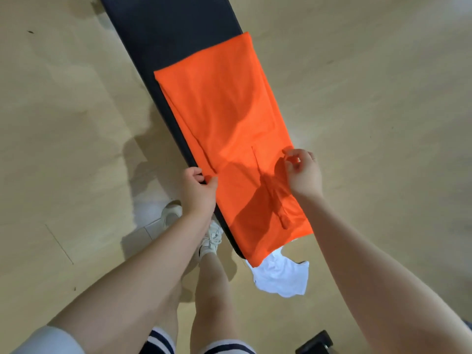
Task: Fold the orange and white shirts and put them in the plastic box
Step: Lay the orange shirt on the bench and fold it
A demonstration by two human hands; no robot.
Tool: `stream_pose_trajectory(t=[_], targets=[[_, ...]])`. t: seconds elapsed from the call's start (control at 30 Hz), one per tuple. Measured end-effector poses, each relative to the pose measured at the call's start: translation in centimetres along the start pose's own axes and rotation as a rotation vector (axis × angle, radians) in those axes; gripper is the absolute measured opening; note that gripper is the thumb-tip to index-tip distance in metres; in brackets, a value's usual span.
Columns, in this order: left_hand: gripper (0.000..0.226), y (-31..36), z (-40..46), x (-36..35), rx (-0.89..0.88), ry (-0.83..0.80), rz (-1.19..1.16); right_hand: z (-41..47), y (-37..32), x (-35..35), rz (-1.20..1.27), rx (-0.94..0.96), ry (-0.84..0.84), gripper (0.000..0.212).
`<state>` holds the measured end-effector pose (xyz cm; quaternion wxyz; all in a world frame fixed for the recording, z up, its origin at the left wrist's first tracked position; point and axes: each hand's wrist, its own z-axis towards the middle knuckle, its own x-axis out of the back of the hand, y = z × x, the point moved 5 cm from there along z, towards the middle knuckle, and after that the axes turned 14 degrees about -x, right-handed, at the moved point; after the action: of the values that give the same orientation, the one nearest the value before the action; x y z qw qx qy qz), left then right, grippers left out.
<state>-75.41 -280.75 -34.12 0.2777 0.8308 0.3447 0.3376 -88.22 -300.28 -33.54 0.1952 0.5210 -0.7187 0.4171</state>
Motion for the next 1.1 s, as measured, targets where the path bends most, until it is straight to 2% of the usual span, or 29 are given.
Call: stream_pose_trajectory(t=[0.17,0.27,0.4,0.57,0.67,0.73,0.9,1.0,1.1], targets=[[0.031,-3.7,-5.2,-0.9,0.135,-0.157,0.031,-3.5,7.2,1.9,0.010,-0.200,0.006,0.026],[0.023,-6.3,-8.3,-2.3,0.219,-0.234,0.102,-5.3,9.3,3.0,0.006,-0.175,-0.007,0.031],[0.014,-8.5,-11.5,-4.3,0.236,-0.168,0.047,-6.1,12.4,2.9,-0.059,-0.202,-0.115,0.038],[0.017,-9.9,-13.9,-6.7,0.282,-0.120,-0.015,-5.3,15.0,2.4,0.073,-0.329,-0.040,0.036],[0.020,-10.1,-14.6,-8.3,0.327,-0.155,-0.090,-5.0,15.9,1.7,0.129,-0.400,-0.034,0.017],[0.024,-10.2,-15.0,-8.5,0.342,-0.163,-0.117,-5.0,16.1,1.7,0.116,-0.389,-0.039,0.014],[0.009,-8.5,-16.7,-6.3,0.369,-0.168,-0.215,-6.2,15.0,4.7,0.153,-0.331,-0.059,0.014],[0.011,-5.5,-16.9,-4.3,0.359,-0.147,-0.275,-6.5,12.2,7.2,0.113,-0.214,-0.060,0.009],[0.013,-2.5,-15.6,-2.6,0.311,-0.138,-0.230,-6.1,7.9,8.8,0.094,-0.104,-0.055,0.007]])
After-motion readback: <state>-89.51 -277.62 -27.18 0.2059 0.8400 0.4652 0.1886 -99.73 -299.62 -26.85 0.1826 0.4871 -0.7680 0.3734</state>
